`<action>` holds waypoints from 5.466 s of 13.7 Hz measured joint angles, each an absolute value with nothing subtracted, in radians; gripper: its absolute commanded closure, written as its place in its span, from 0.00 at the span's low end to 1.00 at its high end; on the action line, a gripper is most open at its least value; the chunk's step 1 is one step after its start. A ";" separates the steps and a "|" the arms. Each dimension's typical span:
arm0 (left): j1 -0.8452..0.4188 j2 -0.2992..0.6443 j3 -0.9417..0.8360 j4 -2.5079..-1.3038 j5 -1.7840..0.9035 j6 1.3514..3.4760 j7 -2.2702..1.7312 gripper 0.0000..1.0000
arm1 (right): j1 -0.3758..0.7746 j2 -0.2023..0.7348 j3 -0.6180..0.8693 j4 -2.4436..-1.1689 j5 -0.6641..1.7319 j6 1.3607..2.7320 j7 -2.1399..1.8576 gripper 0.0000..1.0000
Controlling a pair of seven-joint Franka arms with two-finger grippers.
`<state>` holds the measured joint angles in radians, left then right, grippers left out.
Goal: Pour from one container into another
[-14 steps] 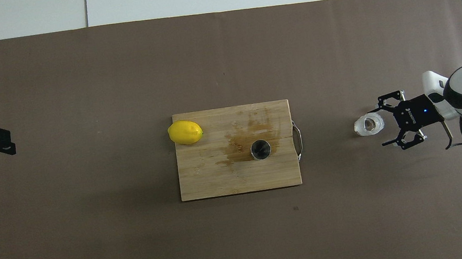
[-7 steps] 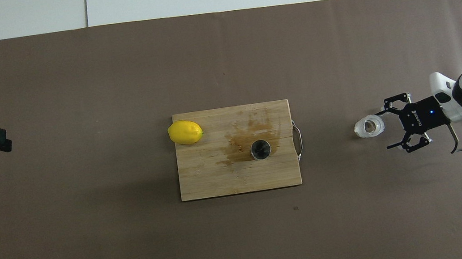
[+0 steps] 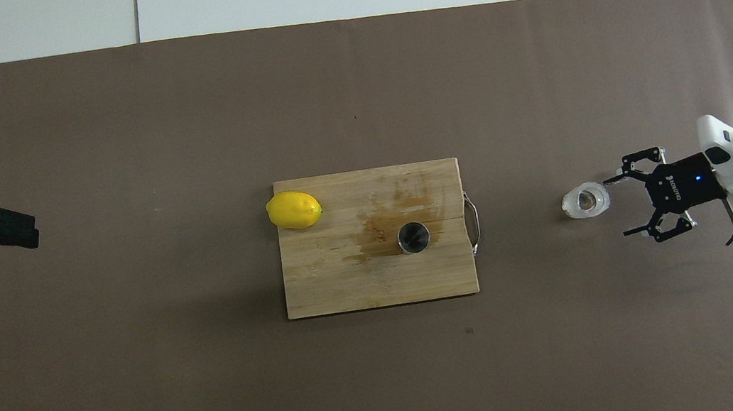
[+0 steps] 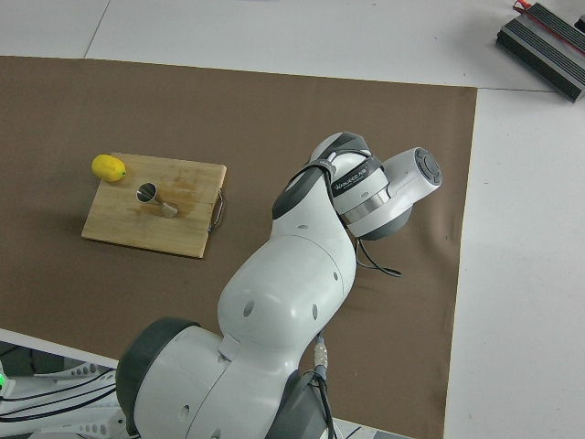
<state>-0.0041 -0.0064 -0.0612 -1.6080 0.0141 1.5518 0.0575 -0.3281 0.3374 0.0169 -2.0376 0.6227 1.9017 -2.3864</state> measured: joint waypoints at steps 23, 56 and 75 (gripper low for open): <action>-0.004 -0.013 -0.050 -1.616 0.011 1.563 0.057 0.00 | -0.280 0.372 0.042 -2.012 0.651 1.943 -2.411 0.00; -0.004 -0.012 -0.051 -1.618 0.010 1.564 0.057 0.00 | -0.004 0.143 0.051 -2.003 0.608 2.024 -1.810 0.93; -0.004 -0.012 -0.052 -1.618 0.010 1.565 0.057 0.00 | 0.324 0.143 0.053 -1.997 0.237 2.300 -1.182 0.93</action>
<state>-0.0044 -0.0123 -0.0516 -1.6176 0.0099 1.5655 0.0574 0.3242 0.1426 0.0533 -1.9966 0.2366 2.3000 -1.1819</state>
